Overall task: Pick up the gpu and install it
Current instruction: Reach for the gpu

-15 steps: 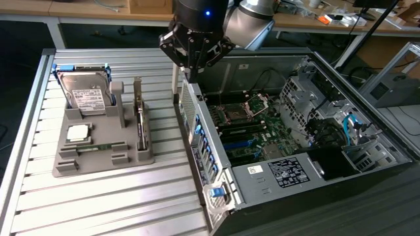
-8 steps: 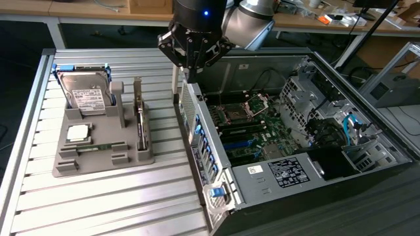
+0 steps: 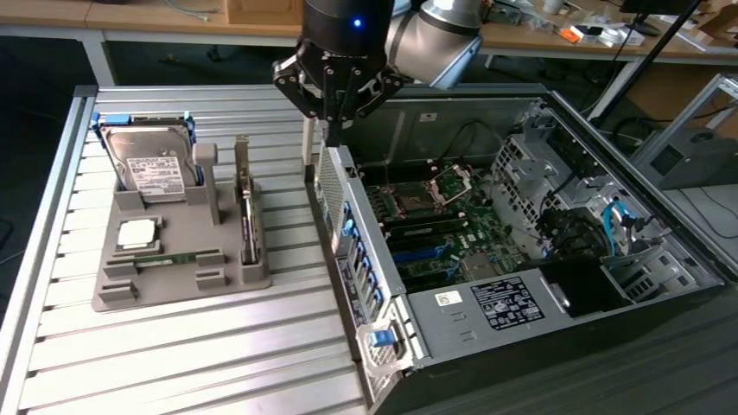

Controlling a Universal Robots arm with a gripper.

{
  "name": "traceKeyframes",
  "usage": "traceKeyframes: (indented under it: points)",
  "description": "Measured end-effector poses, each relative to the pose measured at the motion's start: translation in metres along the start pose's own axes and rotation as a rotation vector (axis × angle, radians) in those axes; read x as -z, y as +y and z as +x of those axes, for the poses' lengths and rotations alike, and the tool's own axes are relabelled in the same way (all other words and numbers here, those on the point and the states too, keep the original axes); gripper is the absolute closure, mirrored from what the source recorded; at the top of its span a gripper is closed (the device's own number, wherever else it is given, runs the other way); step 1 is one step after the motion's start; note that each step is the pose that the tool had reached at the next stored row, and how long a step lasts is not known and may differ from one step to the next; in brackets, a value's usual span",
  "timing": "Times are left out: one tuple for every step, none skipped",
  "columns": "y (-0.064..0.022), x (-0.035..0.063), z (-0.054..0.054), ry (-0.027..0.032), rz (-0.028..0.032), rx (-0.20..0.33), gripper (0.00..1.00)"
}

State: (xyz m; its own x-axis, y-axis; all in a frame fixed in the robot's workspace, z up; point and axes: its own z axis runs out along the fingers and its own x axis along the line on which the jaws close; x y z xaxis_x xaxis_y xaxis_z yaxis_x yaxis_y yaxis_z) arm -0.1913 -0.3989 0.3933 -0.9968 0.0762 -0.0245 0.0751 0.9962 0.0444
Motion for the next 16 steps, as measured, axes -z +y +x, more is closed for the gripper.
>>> traceKeyframes:
  points:
    - [0.0,0.0,0.0004,0.0,0.0001,0.0,0.89]
    - [-0.0001,0.0,0.0008,0.0,0.0001,0.0,0.89]
    - [-0.0001,0.0001,0.0012,0.0,0.0001,0.0,0.89]
    - [-0.0001,0.0,0.0015,0.0,0.0001,0.0,0.89]
    - [-0.0001,0.0001,0.002,0.0,0.0001,0.0,0.89]
    - [-0.0002,0.0001,0.0024,0.0,0.0001,0.0,0.89]
    - [-0.0002,0.0001,0.0027,0.0,0.0001,0.0,0.89]
    - [-0.0002,0.0001,0.003,0.0,0.0,0.0,0.89]
    - [-0.0003,0.0001,0.0033,0.0,0.0,0.0,0.89]
    - [-0.0003,0.0001,0.0038,0.0,0.0001,0.0,0.89]
    - [-0.0003,0.0001,0.0042,0.0,0.0,0.0,0.89]
    - [-0.0003,0.0002,0.0047,0.0,0.0001,0.0,0.89]
    - [-0.0004,0.0001,0.005,0.0,0.0,0.0,0.89]
    - [-0.0004,0.0001,0.0054,-0.0001,0.0,0.0,0.89]
    - [-0.0004,0.0002,0.0057,0.0,0.0001,0.0,0.89]
    - [-0.0005,0.0002,0.006,0.0,0.0001,0.0,0.89]
